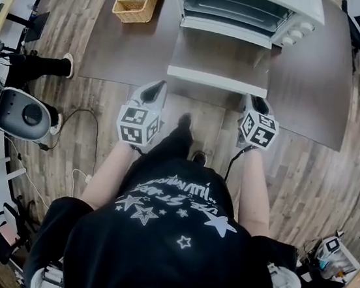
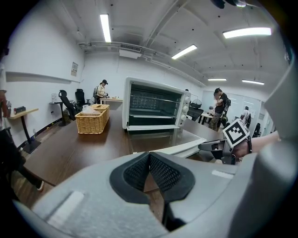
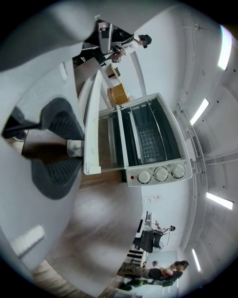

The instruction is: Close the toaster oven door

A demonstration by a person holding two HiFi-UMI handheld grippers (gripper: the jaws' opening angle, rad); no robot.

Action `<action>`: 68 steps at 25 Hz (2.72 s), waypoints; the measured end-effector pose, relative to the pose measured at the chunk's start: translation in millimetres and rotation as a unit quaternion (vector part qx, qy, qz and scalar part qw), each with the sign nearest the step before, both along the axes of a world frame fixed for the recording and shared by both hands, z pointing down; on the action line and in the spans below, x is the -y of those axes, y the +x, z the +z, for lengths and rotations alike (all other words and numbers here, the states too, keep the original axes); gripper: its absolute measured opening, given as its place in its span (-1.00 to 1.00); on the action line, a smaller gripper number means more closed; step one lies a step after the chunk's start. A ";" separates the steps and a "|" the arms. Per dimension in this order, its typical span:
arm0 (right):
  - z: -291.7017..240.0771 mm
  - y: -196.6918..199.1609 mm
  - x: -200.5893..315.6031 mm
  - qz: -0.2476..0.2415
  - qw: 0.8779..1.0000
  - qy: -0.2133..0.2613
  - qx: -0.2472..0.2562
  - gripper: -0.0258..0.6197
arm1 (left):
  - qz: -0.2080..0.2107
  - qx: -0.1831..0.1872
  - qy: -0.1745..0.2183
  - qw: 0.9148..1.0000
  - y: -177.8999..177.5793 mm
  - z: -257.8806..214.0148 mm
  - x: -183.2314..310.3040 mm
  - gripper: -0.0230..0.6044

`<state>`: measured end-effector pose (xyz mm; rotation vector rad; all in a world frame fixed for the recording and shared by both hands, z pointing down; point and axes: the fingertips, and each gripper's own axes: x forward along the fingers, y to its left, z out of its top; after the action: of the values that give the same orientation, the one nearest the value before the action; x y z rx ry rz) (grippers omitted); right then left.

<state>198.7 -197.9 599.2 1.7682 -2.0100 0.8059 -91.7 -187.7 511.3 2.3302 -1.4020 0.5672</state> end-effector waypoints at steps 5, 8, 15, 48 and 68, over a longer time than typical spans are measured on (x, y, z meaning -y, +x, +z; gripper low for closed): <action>-0.3 6.3 0.5 0.011 1.000 -0.003 -0.005 -0.66 | -0.005 -0.002 0.005 1.000 -1.5 -3.8 2.9 -0.89; -3.4 6.4 0.1 0.010 1.000 -0.005 -0.014 -0.67 | -0.007 -0.002 0.010 1.000 -3.0 -7.7 6.2 -0.89; -25.2 5.7 -0.2 0.011 1.000 -0.007 -0.018 -0.68 | -0.014 -0.010 0.029 0.999 -10.2 -20.7 25.8 -0.89; -160.8 16.2 58.9 0.059 0.991 0.119 -0.020 -0.68 | 0.004 -0.044 0.080 0.996 -17.3 -61.7 95.9 -0.89; -209.7 25.6 120.2 0.088 0.983 0.161 -0.022 -0.68 | 0.035 -0.050 0.091 0.994 -18.6 -72.5 157.5 -0.89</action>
<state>224.3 -318.1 389.6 2.1452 -2.0682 0.5046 -110.2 -345.2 438.9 2.5205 -1.3837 0.3490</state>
